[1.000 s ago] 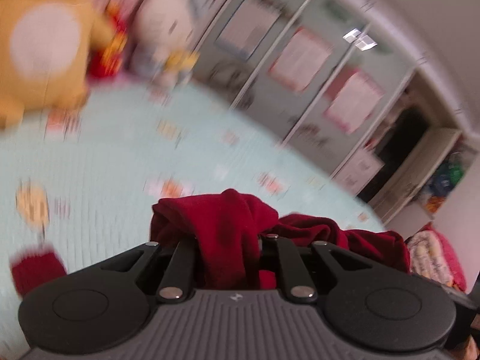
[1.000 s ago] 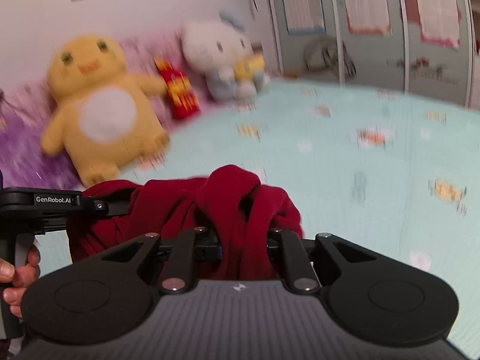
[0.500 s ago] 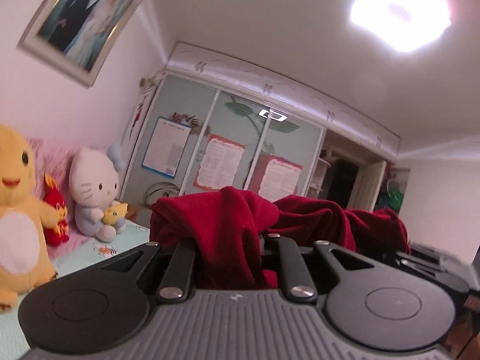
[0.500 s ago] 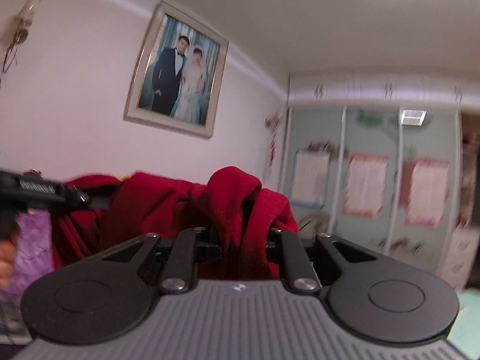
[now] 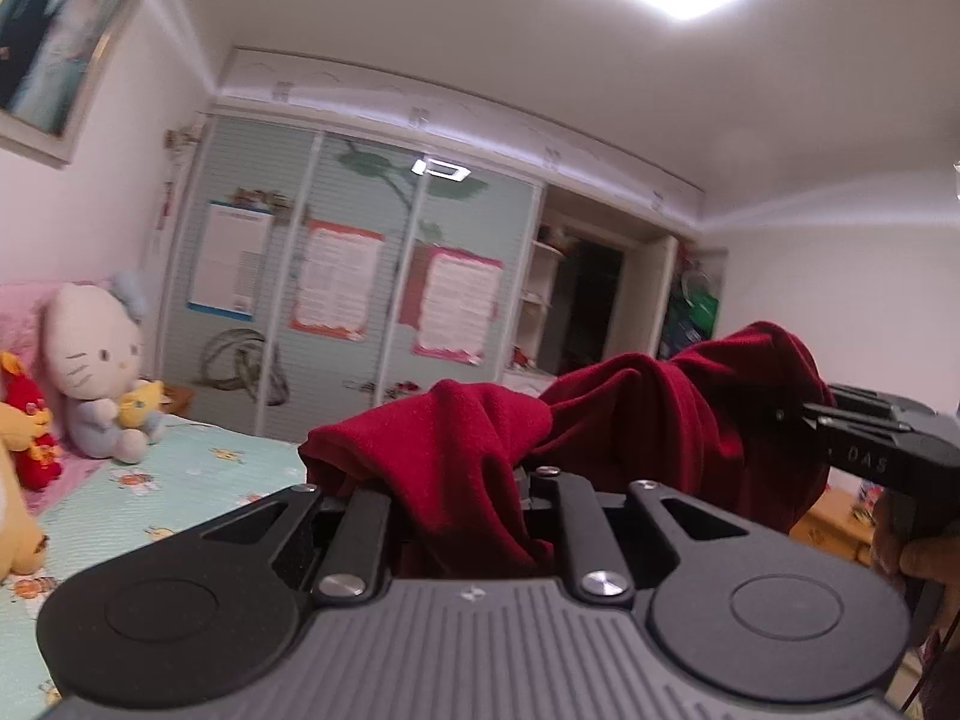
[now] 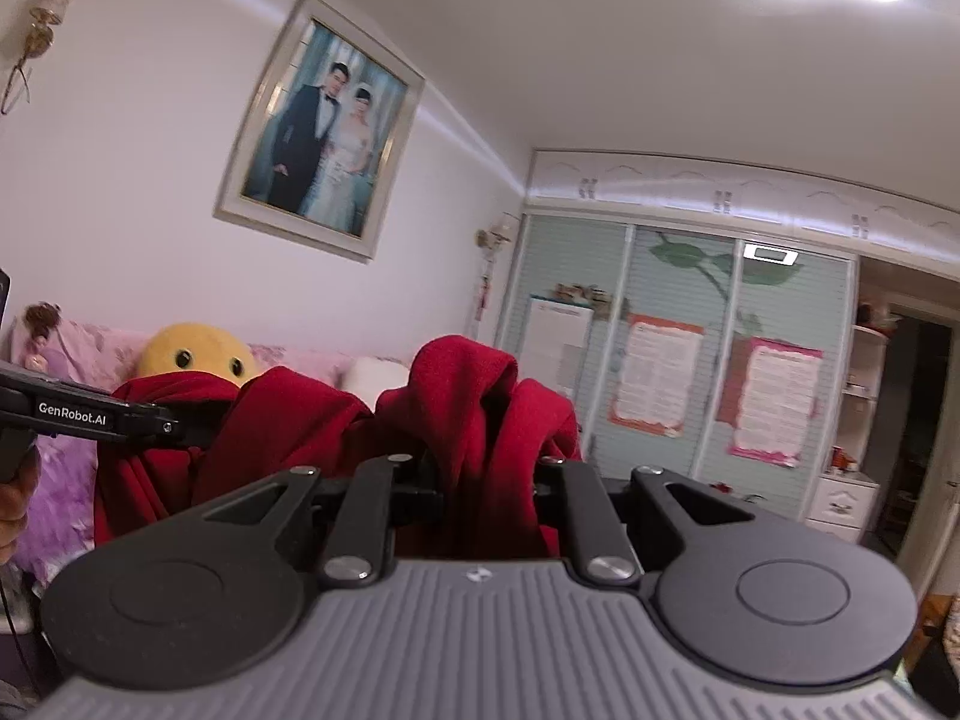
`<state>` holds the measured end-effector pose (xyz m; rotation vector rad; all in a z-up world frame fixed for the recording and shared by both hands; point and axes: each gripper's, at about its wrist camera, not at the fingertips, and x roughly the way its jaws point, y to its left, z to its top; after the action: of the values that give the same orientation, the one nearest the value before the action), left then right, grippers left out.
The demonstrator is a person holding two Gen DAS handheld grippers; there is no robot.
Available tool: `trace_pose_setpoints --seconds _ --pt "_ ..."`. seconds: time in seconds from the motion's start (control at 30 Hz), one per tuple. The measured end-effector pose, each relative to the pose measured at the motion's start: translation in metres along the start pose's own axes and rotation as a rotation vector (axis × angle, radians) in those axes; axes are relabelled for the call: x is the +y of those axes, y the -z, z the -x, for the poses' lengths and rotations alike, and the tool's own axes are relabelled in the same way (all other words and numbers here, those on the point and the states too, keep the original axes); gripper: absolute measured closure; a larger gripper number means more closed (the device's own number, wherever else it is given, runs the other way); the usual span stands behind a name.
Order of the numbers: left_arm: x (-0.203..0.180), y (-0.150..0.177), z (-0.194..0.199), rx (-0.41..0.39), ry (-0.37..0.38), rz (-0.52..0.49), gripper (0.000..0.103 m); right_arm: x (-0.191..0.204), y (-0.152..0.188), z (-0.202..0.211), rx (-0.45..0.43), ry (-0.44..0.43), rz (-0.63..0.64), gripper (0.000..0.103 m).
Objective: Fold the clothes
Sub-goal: 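Lift the dark-red sweater with both grippers and shake it out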
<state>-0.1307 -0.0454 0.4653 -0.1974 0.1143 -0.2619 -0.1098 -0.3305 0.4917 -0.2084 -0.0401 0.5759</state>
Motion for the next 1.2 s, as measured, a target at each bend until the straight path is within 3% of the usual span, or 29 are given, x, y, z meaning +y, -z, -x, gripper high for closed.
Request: trace_pose_setpoints --seconds 0.2,0.47,0.6,0.7,0.87,1.03,1.2 --pt "-0.031 0.018 -0.043 0.022 0.025 -0.023 0.087 -0.038 0.031 0.017 -0.004 0.103 0.001 0.086" --pt "-0.071 0.012 -0.069 -0.118 0.111 -0.067 0.086 -0.083 0.046 0.046 -0.149 0.196 0.013 0.086" --pt "-0.092 0.022 -0.092 -0.092 0.14 -0.11 0.086 -0.111 0.061 0.054 -0.178 0.222 0.008 0.086" --pt "-0.103 0.045 -0.116 -0.046 0.137 -0.151 0.086 -0.13 0.085 0.049 -0.118 0.229 -0.016 0.085" --pt "-0.098 0.14 -0.175 0.15 0.139 -0.165 0.086 -0.156 0.165 0.026 0.056 0.192 -0.118 0.085" --pt "-0.076 0.269 -0.243 0.418 0.14 -0.087 0.086 -0.164 0.279 -0.004 0.31 0.172 -0.223 0.085" --pt "-0.059 0.397 -0.287 0.659 0.119 0.033 0.086 -0.163 0.4 -0.011 0.547 0.171 -0.371 0.085"
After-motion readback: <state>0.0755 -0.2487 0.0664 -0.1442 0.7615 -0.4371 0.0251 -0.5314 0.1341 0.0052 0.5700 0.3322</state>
